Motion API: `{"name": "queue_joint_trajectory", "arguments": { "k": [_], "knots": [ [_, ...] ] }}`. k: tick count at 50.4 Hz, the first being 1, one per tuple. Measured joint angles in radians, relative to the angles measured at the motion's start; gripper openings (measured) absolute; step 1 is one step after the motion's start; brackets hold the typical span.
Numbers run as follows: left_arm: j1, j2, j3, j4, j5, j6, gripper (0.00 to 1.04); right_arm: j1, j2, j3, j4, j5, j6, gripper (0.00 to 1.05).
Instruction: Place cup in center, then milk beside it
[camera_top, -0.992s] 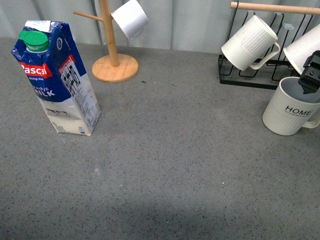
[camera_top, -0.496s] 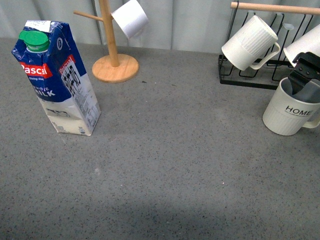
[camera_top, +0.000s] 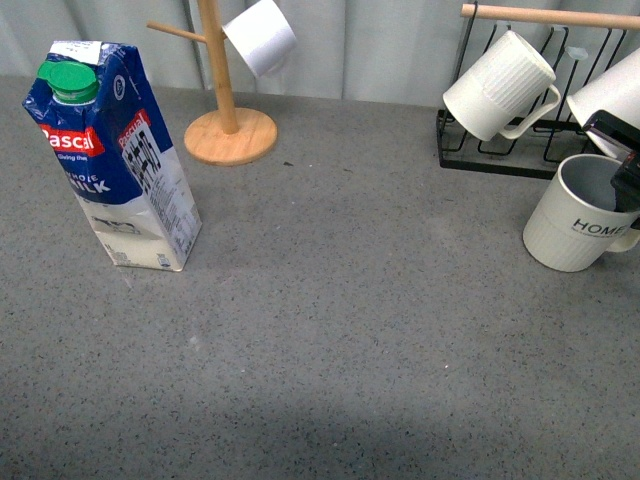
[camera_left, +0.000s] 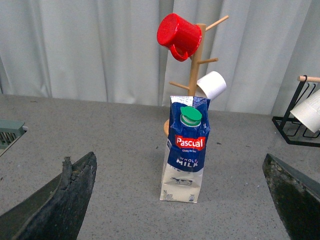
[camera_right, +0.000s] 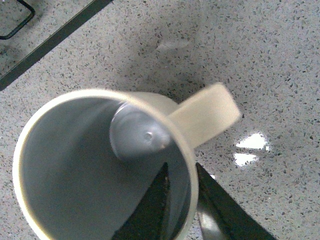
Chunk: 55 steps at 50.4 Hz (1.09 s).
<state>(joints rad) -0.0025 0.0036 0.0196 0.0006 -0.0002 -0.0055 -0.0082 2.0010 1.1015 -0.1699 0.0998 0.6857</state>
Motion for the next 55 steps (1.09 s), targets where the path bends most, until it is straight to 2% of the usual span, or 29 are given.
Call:
{"name": "queue_joint_trajectory", "arguments": {
  "k": [3,5,20,28,42,55],
  "knots": [
    [0.000,0.000,0.000,0.000,0.000,0.000,0.98,-0.002,0.000,0.001,-0.008,0.000,-0.003,0.03],
    [0.000,0.000,0.000,0.000,0.000,0.000,0.98,-0.002,0.000,0.002,-0.011,0.002,-0.003,0.01],
    [0.000,0.000,0.000,0.000,0.000,0.000,0.98,0.034,-0.050,0.005,-0.062,-0.014,0.003,0.01],
    [0.000,0.000,0.000,0.000,0.000,0.000,0.98,0.114,-0.069,0.033,-0.096,-0.014,0.017,0.01],
    [0.000,0.000,0.000,0.000,0.000,0.000,0.98,0.314,0.001,0.122,-0.142,-0.001,0.071,0.01],
    [0.000,0.000,0.000,0.000,0.000,0.000,0.98,0.379,0.070,0.228,-0.233,0.060,0.136,0.01]
  ]
}}
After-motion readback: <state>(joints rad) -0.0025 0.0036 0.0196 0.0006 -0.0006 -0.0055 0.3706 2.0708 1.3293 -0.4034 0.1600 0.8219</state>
